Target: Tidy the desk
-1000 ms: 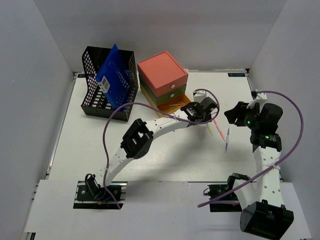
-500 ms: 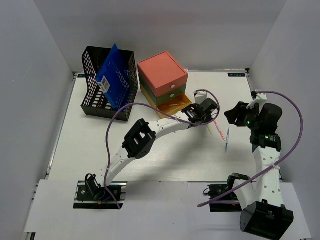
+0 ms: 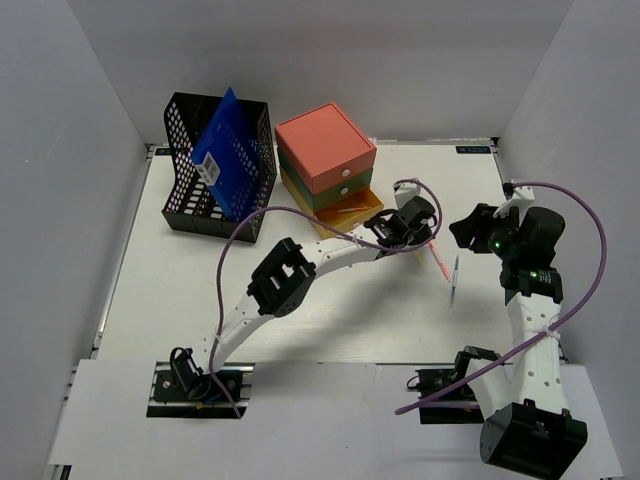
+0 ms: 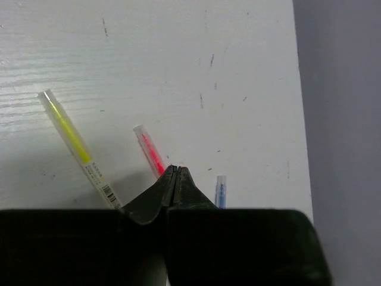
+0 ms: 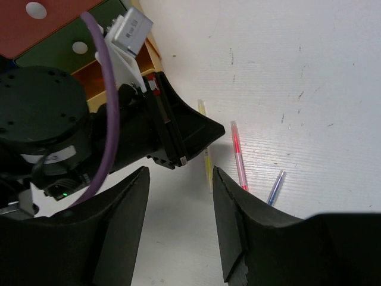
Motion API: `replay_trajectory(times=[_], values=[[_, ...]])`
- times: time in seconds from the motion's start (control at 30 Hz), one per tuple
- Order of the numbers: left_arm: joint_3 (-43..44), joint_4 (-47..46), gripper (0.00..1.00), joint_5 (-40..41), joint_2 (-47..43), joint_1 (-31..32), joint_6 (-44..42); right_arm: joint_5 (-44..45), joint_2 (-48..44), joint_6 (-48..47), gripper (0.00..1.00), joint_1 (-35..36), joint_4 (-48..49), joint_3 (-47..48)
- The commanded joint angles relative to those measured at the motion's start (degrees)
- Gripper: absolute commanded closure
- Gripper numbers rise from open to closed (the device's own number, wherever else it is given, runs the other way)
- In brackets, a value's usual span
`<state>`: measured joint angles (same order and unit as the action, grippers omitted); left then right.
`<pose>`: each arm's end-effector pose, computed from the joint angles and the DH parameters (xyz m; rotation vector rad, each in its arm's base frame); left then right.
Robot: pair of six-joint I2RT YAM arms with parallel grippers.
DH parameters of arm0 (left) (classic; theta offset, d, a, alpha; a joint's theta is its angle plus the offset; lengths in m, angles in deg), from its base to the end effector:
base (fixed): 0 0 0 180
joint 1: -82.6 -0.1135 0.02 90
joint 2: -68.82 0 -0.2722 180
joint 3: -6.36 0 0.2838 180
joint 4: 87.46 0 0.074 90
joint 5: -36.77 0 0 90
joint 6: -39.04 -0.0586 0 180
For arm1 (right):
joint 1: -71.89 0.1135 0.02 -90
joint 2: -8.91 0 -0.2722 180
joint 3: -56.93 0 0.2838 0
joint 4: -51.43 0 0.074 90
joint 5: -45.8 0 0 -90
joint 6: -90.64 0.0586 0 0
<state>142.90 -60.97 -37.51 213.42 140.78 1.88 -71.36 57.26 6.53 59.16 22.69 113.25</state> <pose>0.3458 -0.5272 0.1574 -0.0585 2.2649 -0.8022 0.2381 -0.0264 0.3115 -0.0052 1.9095 0.3766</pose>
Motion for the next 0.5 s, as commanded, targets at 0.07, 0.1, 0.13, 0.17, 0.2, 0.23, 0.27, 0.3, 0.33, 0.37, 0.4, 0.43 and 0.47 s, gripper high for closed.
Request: replay_trajectory(times=[0.07,0.1,0.13,0.17,0.2,0.23,0.27,0.3,0.33,0.37,0.4,0.43,0.47], values=[[0.1,-0.5,0.90,-1.2,1.4,-0.4,1.0,0.4,-0.8,0.6,0.48,-0.2,2.4,-0.4],[0.2,-0.4,0.90,-1.3,1.7,-0.4,1.1,0.4,-0.8,0.6,0.48,-0.3,2.5,-0.5],[0.1,0.0,0.90,-1.2,1.7,-0.4,1.1,0.4,-0.7,0.6,0.48,-0.3,2.5,-0.5],[0.1,-0.1,0.90,-1.4,1.9,-0.4,1.1,0.4,-0.8,0.6,0.48,-0.3,2.5,-0.5],[0.1,0.0,0.90,-1.5,2.1,-0.4,1.1,0.4,-0.6,0.5,0.48,-0.2,2.5,-0.5],[0.1,0.2,0.90,-1.4,2.2,-0.4,1.1,0.5,-0.7,0.5,0.48,-0.4,2.5,-0.5],[0.0,0.3,0.90,-1.4,2.2,-0.4,1.1,0.6,-0.7,0.6,0.48,-0.3,2.5,-0.5],[-0.1,0.4,0.90,-1.4,2.4,-0.4,1.2,0.7,-0.7,0.6,0.48,-0.3,2.4,-0.6],[-0.1,1.0,0.90,-1.4,2.3,-0.4,1.1,0.7,-0.7,0.5,0.48,-0.4,2.5,-0.6],[-0.2,1.3,0.90,-1.2,2.3,-0.4,1.0,0.7,-0.7,0.6,0.48,-0.3,2.5,-0.6],[-0.7,1.8,0.91,-1.1,2.1,-0.4,1.0,0.8,-0.7,0.5,0.48,-0.4,2.5,-0.6],[-1.0,2.1,0.91,-1.0,1.9,-0.4,1.0,0.8,-0.8,0.5,0.48,-0.4,2.5,-0.6],[-1.4,2.3,0.91,-1.0,1.7,-0.4,1.0,0.8,-0.6,0.6,0.48,-0.3,2.5,-0.6]])
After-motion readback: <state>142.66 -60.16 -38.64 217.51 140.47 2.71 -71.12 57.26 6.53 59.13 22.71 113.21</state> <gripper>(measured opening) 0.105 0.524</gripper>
